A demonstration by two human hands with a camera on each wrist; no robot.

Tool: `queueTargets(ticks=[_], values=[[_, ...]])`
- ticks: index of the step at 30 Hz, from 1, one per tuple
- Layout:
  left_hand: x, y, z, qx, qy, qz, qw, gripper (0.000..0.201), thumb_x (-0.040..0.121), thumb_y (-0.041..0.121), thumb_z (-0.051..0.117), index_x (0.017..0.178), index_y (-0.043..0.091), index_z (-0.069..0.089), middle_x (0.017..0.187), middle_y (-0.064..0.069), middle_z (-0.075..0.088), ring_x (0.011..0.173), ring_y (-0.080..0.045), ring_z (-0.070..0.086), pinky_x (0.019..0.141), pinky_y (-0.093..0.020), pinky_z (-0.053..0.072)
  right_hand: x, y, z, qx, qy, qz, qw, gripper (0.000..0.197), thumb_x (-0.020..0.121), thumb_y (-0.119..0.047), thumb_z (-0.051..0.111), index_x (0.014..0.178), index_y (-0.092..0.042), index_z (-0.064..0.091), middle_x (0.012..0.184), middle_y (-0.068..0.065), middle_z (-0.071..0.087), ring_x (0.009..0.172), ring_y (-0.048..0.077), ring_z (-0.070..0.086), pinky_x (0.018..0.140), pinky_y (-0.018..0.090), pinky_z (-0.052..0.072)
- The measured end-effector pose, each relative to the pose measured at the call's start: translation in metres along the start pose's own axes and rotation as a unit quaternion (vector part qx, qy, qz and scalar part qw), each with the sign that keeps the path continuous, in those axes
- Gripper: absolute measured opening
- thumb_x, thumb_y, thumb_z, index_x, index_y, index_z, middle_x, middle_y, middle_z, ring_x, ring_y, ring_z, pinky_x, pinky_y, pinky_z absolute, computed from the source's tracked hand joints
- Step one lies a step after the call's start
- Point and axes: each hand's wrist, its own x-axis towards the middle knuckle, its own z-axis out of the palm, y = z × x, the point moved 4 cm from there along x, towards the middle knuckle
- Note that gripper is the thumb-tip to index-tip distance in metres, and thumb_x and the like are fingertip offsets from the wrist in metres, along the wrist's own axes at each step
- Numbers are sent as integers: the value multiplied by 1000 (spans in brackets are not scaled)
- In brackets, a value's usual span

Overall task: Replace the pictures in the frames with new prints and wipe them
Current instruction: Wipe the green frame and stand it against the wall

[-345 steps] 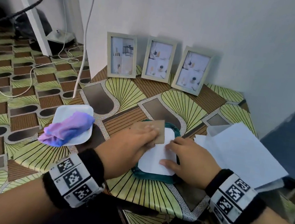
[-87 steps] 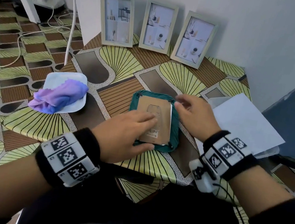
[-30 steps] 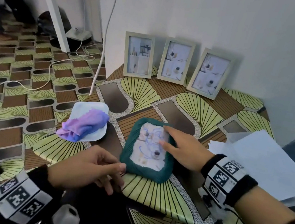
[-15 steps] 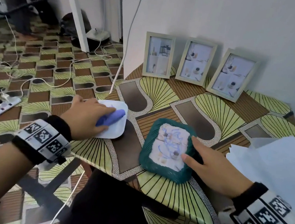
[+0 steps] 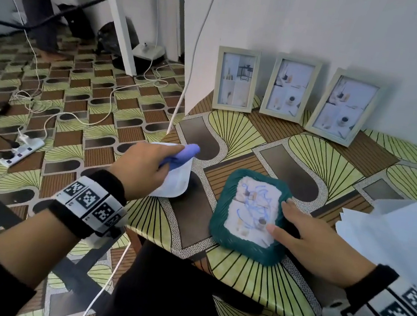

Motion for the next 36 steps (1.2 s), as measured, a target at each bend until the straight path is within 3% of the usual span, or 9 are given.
queueTargets(ticks=[7, 12, 14, 17, 19, 21, 27, 31, 36], values=[[25, 90, -2, -60, 15, 94, 994, 37, 92, 6, 48, 125, 13, 62, 98, -13, 73, 86, -35, 64, 72, -41, 51, -4, 0, -16, 85, 90, -26, 992, 25, 96, -45, 52, 119, -36, 59, 106, -14, 71, 98, 8, 64, 89, 33, 52], [40, 130, 36, -75, -67, 130, 986, 34, 89, -1, 49, 115, 15, 64, 90, -9, 70, 76, -24, 56, 60, -17, 32, -18, 5, -24, 157, 165, -44, 973, 26, 96, -27, 60, 103, -51, 58, 96, -36, 68, 93, -10, 64, 82, 10, 47], [40, 143, 59, -19, -162, 150, 975, 27, 90, 1, 48, 112, 14, 57, 102, -11, 66, 81, -24, 55, 71, -28, 43, -21, 10, -22, 174, 189, -33, 966, 29, 94, -25, 63, 105, -51, 60, 94, -37, 68, 94, -12, 64, 82, 5, 46], [32, 152, 88, 93, -291, 159, 939, 29, 98, 18, 48, 125, 7, 45, 136, -17, 48, 112, -27, 50, 91, -34, 39, -23, 21, -20, 197, 216, -23, 956, 28, 92, -28, 64, 115, -15, 57, 110, -3, 68, 101, 14, 65, 92, 31, 50], [29, 152, 92, 106, -322, 163, 927, 57, 102, 36, 44, 143, 0, 29, 150, -18, 34, 135, -27, 38, 106, -34, 33, -25, 21, -19, 226, 227, -36, 947, 19, 91, -25, 65, 110, -26, 62, 105, -22, 69, 100, 1, 65, 82, 20, 52], [30, 148, 86, 69, -321, 164, 930, 63, 100, 46, 44, 144, 3, 30, 149, -16, 39, 137, -29, 37, 106, -33, 32, -27, 15, -18, 240, 230, -59, 941, 23, 91, -16, 65, 95, -39, 69, 90, -41, 66, 94, -16, 63, 77, 2, 46], [33, 92, 37, -120, -87, 76, 986, 32, 101, 29, 49, 130, 24, 61, 123, 6, 67, 104, -9, 61, 92, -29, 46, -12, 0, -35, 203, 311, -69, 926, 14, 89, -18, 63, 93, -19, 76, 83, -11, 75, 77, 1, 68, 76, 21, 54], [10, 56, 40, -51, -104, 65, 991, 39, 99, 24, 54, 138, 21, 55, 143, 6, 53, 124, -6, 50, 103, -14, 31, 7, -36, -29, 15, 194, -88, 977, 26, 96, -33, 51, 100, -14, 68, 95, 1, 69, 86, 18, 64, 80, 35, 53], [-17, 63, 64, -17, -252, 114, 961, 75, 96, 58, 30, 154, 32, -9, 154, 24, -19, 140, 7, -27, 107, -6, -12, 32, -56, 1, -171, -27, -30, 984, 77, 97, -62, 29, 144, -2, 33, 149, 16, 40, 135, 29, 41, 105, 39, 37]])
